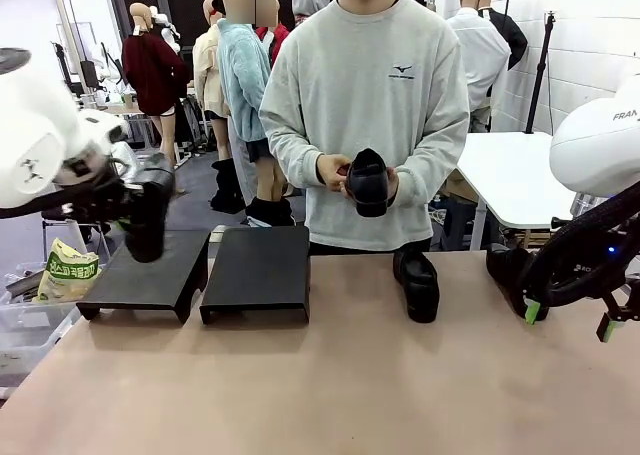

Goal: Organize the shoes by placing them on the stand.
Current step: Place the Shoe from the middle of the table onto the Shoes Stand.

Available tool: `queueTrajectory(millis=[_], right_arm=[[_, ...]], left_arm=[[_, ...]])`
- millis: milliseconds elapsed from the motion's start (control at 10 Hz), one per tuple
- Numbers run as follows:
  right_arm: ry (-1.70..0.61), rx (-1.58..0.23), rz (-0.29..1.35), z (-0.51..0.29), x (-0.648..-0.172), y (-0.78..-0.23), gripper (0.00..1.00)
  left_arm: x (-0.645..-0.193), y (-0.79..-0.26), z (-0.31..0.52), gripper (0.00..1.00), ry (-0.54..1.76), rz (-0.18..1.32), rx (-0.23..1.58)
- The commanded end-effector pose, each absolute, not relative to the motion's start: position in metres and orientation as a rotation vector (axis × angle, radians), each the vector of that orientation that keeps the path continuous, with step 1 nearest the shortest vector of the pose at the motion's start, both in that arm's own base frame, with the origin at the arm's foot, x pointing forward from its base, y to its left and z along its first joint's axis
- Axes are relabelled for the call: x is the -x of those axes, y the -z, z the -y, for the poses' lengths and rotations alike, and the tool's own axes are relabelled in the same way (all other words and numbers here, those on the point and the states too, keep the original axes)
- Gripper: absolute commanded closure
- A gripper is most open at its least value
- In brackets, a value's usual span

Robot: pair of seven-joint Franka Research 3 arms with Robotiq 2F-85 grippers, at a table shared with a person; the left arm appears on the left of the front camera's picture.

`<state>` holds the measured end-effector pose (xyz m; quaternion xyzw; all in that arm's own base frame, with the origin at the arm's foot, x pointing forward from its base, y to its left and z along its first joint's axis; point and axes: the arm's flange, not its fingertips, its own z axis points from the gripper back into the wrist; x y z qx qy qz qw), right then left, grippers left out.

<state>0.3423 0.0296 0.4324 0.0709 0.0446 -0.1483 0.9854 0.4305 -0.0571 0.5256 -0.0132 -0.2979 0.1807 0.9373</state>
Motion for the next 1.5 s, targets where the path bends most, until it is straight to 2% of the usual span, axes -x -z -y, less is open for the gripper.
queueTrajectory(millis=[0, 300, 500, 1400], right_arm=[[0.301, -0.138, -0.090, -0.030, -0.342, -0.433, 0.00], [0.301, -0.138, -0.090, -0.030, -0.342, -0.433, 0.00], [0.301, -0.138, -0.090, -0.030, -0.342, -0.433, 0.00], [0.301, -0.138, -0.090, -0.030, -0.342, -0.433, 0.00]], left_arm=[[-0.456, -0.517, 0.028, 1.00, -0.322, 0.627, 0.020], [-0.472, -0.491, 0.006, 1.00, -0.272, 0.461, 0.093], [-0.484, -0.486, -0.016, 1.00, -0.289, 0.485, 0.009], [-0.508, -0.452, -0.061, 1.00, -0.330, 0.460, 0.017]])
